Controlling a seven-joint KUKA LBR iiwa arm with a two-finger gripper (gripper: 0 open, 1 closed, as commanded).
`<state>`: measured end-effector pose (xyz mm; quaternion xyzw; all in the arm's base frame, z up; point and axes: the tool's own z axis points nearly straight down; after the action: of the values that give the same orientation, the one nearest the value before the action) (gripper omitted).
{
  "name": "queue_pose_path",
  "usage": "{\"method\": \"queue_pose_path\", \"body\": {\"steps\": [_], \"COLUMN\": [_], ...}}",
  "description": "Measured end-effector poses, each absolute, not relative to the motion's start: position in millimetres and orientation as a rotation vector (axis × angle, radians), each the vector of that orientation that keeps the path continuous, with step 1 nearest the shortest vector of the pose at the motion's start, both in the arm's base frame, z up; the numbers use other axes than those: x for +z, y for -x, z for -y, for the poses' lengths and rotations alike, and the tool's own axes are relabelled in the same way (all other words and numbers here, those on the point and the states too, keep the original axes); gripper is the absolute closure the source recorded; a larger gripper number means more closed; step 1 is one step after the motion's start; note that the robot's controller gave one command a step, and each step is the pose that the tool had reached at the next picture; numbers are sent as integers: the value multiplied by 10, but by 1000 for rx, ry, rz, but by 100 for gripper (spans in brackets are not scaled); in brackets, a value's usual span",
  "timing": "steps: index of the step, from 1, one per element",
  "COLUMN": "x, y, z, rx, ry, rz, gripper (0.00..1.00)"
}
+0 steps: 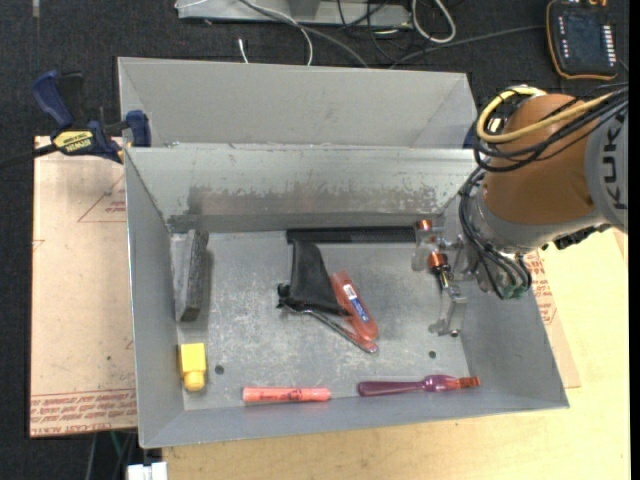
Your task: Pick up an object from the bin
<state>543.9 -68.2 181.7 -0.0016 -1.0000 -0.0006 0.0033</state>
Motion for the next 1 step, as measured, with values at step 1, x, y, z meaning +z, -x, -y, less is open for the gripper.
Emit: {"method": "queue_pose_path", "body": {"steps": [1], "x": [1863], "y": [-5456], "z": [677], "rx": [-1], "ry": [0], "rz": [3143], "gripper": [0]}}
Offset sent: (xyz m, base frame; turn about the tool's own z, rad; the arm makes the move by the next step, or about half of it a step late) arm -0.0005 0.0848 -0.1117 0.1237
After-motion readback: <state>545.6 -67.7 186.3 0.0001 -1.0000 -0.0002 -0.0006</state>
